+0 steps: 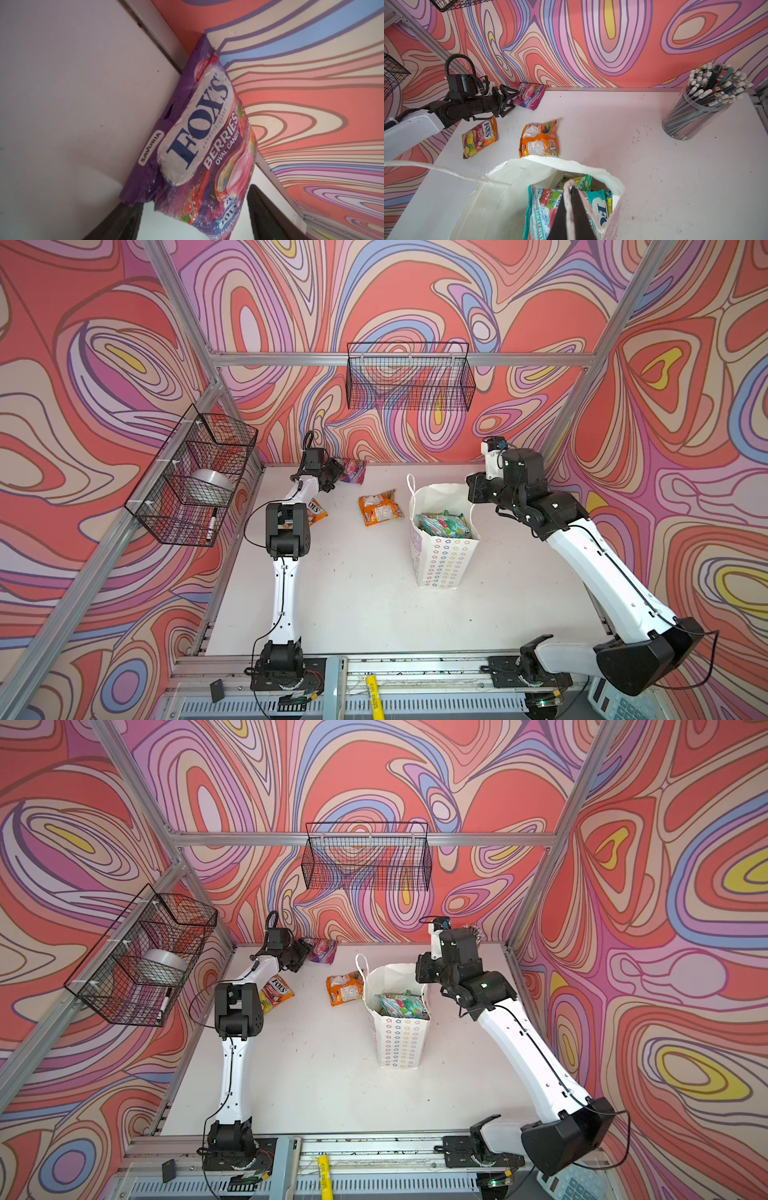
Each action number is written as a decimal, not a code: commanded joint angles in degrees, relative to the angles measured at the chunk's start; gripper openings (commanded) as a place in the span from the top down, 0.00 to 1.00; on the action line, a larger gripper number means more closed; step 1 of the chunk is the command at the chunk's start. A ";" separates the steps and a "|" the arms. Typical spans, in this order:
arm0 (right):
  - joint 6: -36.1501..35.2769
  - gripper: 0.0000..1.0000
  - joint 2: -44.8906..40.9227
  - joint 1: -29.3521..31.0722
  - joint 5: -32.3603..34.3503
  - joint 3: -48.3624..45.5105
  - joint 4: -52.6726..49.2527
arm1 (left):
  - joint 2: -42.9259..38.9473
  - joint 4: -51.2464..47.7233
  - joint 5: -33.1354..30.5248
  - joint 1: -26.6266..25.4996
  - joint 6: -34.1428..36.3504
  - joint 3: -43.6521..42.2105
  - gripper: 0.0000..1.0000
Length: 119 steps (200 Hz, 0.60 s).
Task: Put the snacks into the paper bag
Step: 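Grasp the purple Fox's Berries packet by its edge with the left gripper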
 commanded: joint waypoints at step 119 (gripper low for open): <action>-0.25 1.00 0.57 0.15 -0.51 0.99 -0.63 | 13.34 16.36 9.01 0.10 -17.72 8.35 0.93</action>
